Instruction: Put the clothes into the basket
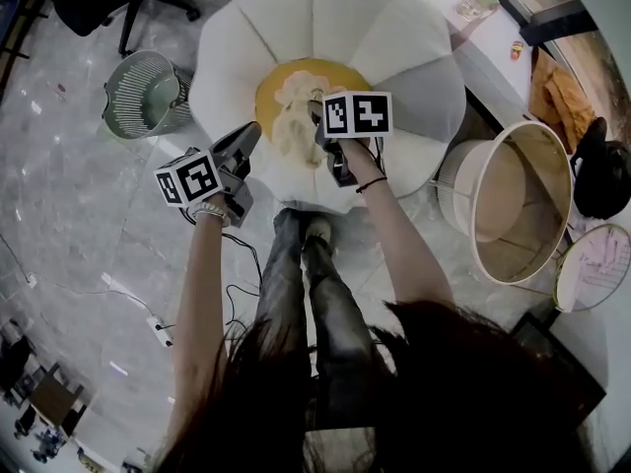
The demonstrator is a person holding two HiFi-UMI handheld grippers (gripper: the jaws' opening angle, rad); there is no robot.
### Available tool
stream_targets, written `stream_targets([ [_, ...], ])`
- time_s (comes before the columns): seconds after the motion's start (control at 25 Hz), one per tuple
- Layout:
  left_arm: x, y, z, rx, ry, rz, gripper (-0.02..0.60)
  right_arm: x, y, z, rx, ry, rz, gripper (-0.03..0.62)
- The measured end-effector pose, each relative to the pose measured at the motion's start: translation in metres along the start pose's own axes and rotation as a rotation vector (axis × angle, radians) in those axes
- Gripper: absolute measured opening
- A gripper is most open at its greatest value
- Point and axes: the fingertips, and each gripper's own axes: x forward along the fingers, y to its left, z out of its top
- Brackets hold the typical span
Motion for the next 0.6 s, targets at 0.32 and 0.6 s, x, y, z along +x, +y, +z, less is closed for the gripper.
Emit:
stream_targets([
  [0.32,-0.036,-0.033,0.019,0.019,-0.083,0.022,0.011,-0.032,0.032,0.016,-0.023,-0.016,0.031,0.071],
  [0.6,-0.068,-0.064,0.038,0.032,-0.156,0.012,0.011,-0.060,0.063,0.031,-0.087,-0.021,0.053,0.071],
])
